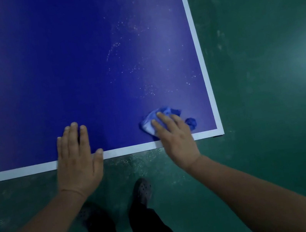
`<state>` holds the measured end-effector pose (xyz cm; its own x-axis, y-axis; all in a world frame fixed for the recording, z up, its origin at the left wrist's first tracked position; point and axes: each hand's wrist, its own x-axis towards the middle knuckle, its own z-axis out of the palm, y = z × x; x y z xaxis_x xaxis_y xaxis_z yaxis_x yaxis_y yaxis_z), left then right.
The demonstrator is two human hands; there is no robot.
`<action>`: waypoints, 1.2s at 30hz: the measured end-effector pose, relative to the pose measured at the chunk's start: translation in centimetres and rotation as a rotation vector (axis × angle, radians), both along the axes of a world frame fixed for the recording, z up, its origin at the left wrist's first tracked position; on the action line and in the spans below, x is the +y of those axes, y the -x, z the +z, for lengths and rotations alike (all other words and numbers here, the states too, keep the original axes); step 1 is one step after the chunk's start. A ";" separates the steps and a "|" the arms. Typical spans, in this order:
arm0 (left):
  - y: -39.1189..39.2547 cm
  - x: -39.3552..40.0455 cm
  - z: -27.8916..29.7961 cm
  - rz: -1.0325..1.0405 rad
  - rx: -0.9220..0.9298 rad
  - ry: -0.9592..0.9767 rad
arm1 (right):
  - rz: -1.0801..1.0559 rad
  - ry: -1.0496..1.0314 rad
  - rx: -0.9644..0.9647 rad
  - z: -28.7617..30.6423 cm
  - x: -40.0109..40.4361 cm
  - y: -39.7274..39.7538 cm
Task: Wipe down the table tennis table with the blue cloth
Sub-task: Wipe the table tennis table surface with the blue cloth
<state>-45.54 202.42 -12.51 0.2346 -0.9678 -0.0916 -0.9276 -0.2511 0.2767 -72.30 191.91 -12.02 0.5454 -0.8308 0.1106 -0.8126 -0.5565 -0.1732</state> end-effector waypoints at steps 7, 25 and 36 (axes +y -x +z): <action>-7.2 -0.3 0.1 0.039 -0.132 -0.078 | -0.773 -0.064 -0.037 0.3 -4.4 0.1; -7.2 -0.3 -0.3 0.028 -0.174 -0.115 | 0.033 -0.176 0.117 -0.1 1.6 -6.7; -7.3 -0.1 -0.6 0.049 -0.152 -0.071 | -0.067 -0.152 0.094 0.0 1.2 -12.9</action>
<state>-38.25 202.35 -13.08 0.2976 -0.9472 -0.1190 -0.9435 -0.3108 0.1144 -59.42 193.14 -11.97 0.4903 -0.8689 -0.0679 -0.8635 -0.4737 -0.1730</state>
